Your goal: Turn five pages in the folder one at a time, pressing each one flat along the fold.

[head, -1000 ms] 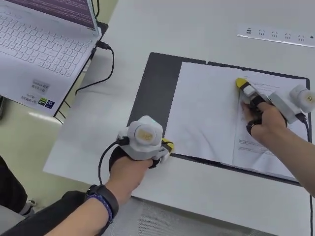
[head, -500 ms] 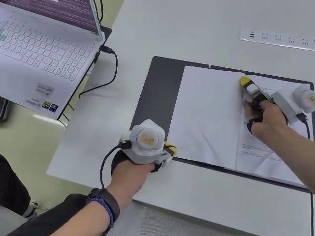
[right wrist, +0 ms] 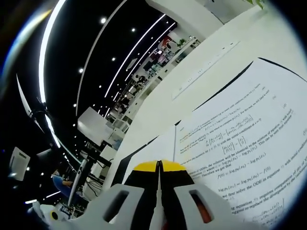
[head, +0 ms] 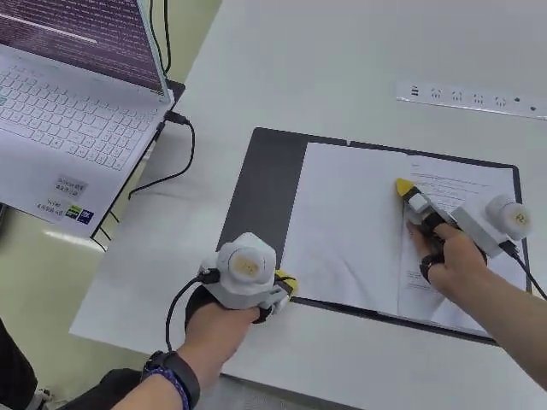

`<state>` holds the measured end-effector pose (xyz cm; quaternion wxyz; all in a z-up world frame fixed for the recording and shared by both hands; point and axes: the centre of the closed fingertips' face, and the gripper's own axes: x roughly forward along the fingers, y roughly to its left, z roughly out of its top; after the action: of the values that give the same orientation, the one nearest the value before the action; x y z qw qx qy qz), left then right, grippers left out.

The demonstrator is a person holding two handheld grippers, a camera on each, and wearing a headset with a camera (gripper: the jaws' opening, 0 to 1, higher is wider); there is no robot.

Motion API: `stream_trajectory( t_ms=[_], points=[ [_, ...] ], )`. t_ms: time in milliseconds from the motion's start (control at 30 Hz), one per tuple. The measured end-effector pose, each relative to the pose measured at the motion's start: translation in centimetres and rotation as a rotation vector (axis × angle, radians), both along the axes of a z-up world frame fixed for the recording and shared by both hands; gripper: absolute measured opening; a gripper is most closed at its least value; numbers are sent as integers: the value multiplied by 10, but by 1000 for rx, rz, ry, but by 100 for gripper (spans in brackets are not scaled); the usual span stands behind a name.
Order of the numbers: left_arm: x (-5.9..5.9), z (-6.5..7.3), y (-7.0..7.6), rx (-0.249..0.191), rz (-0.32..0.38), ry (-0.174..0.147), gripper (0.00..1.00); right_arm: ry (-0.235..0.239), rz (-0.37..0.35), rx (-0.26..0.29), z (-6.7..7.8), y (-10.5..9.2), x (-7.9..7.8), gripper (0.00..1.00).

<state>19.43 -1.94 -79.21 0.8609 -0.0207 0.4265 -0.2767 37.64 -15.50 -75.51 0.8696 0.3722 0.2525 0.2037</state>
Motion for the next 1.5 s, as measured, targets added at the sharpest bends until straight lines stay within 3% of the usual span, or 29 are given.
stream_trajectory(
  t_ms=[633, 700, 1500],
  points=[
    [-2, 1, 1, 9, 1, -25, 0, -14, 31, -49, -7, -5, -55, 0],
    [-2, 1, 1, 10, -2, -26, 0, -12, 34, -53, -10, -8, -56, 0],
    [-1, 0, -1, 30, -18, -57, 0, -3, 164, -128, -23, -9, -127, 0]
  ],
)
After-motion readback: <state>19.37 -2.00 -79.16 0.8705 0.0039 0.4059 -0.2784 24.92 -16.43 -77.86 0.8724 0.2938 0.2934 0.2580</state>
